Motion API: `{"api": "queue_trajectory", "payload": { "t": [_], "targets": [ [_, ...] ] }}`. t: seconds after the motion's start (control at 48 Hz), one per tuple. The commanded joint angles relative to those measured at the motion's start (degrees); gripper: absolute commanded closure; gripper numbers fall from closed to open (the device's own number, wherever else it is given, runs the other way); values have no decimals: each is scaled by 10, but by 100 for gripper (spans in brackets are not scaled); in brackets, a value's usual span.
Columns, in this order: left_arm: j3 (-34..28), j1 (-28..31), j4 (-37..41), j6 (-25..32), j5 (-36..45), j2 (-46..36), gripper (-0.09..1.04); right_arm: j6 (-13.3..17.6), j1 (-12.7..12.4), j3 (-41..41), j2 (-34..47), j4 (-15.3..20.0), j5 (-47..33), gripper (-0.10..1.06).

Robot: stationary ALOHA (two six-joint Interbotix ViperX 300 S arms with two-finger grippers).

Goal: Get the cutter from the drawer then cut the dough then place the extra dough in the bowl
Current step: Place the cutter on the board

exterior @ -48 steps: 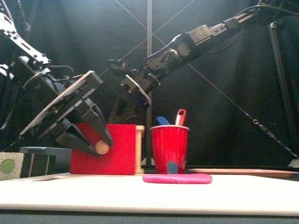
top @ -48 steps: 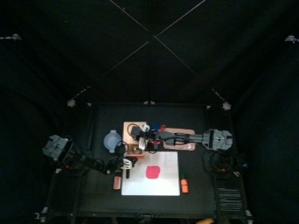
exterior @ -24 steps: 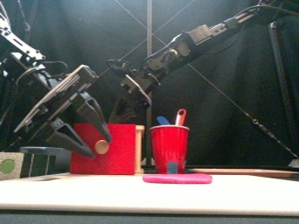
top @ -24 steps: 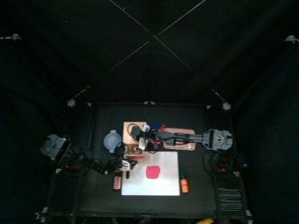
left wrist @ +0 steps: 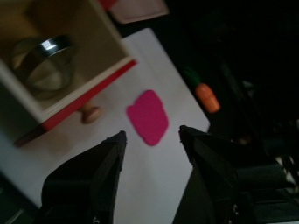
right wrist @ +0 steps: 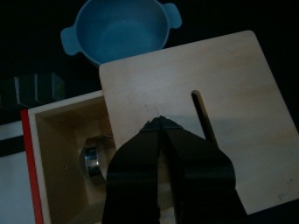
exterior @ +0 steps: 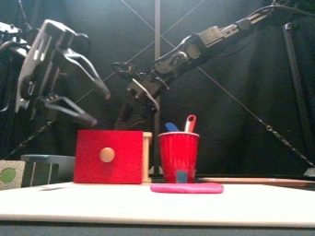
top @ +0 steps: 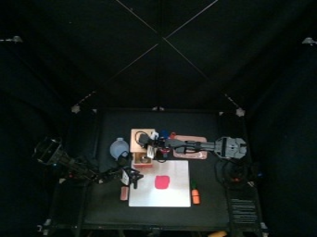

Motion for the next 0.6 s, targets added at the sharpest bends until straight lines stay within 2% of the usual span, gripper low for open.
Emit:
{"api": "queue_trajectory", "payload": {
  "t": [0.021,0.188,0.333,0.396,0.604],
  "targets": [
    [7,35,105,1,-7,-32,8,0,14,-10,-23,-1,12,94],
    [41,100,212,4,-7,-69,8,-1,31,-15,-48,-4,17,94],
    [73,145,271,35,-7,-99,8,-6,44,-11,-74,-5,17,90],
    [87,165,293,58,-7,-118,8,-5,47,-7,-82,-7,17,84],
    [133,187,311,120,-7,-179,8,2,58,0,-90,-3,22,45]
  ]
}}
